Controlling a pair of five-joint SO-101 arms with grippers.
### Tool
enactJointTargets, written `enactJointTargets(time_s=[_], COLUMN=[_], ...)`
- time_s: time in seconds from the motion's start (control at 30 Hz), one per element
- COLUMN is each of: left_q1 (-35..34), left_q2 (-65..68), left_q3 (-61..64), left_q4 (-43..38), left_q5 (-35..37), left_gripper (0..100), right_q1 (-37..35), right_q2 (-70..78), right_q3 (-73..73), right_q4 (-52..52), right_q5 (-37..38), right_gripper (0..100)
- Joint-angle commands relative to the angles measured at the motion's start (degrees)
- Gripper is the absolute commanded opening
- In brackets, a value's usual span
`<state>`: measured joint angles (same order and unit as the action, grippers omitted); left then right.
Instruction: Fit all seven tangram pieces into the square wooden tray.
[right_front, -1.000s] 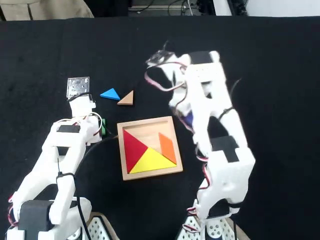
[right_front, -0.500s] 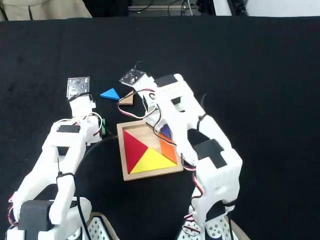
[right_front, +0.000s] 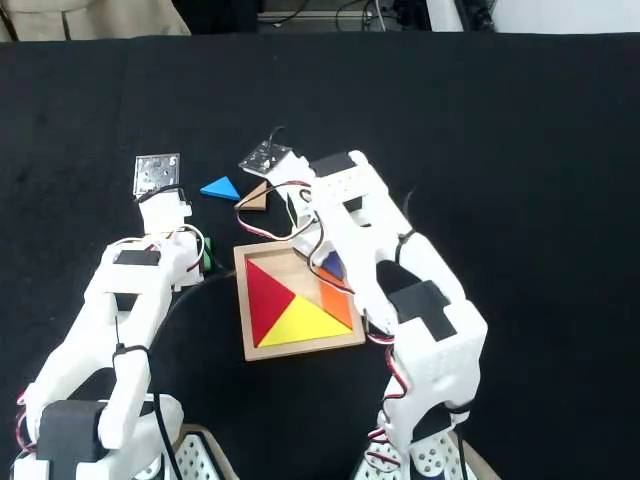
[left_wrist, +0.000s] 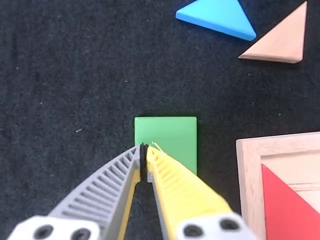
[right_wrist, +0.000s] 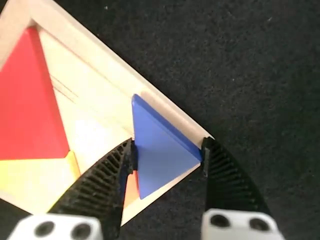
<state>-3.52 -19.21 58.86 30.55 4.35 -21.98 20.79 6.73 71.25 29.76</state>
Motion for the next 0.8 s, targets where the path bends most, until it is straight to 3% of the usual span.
enactJointTargets(time_s=[0.0, 0.1, 0.27, 0.33, 0.6, 0.77], left_q1=[-0.31, -0.31, -0.31, -0.31, -0.31, -0.31], left_q2=[-0.97, -0.97, -0.97, -0.97, -0.97, -0.97], left_q3=[-0.84, -0.84, -0.84, -0.84, -0.84, -0.84], left_q4=[-1.14, -1.14, -1.14, -1.14, -1.14, -1.14], left_q5=[0.09, 0.09, 0.09, 0.09, 0.09, 0.09], left_gripper=[3, 3, 3, 3, 3, 3], right_q1=[-1.41, -2.99, -3.96, -3.87, -3.08, -3.34], right_q2=[-2.42, -2.42, -2.42, -2.42, -10.33, -17.71], right_q3=[0.75, 0.92, 0.48, 0.48, 0.66, 3.82], right_q4=[-0.18, 0.35, 1.67, 1.76, 2.90, -0.44], right_q5=[0.70, 0.70, 0.70, 0.70, 0.44, 0.26], right_gripper=[15.3, 15.7, 29.1, 30.2, 15.7, 0.6])
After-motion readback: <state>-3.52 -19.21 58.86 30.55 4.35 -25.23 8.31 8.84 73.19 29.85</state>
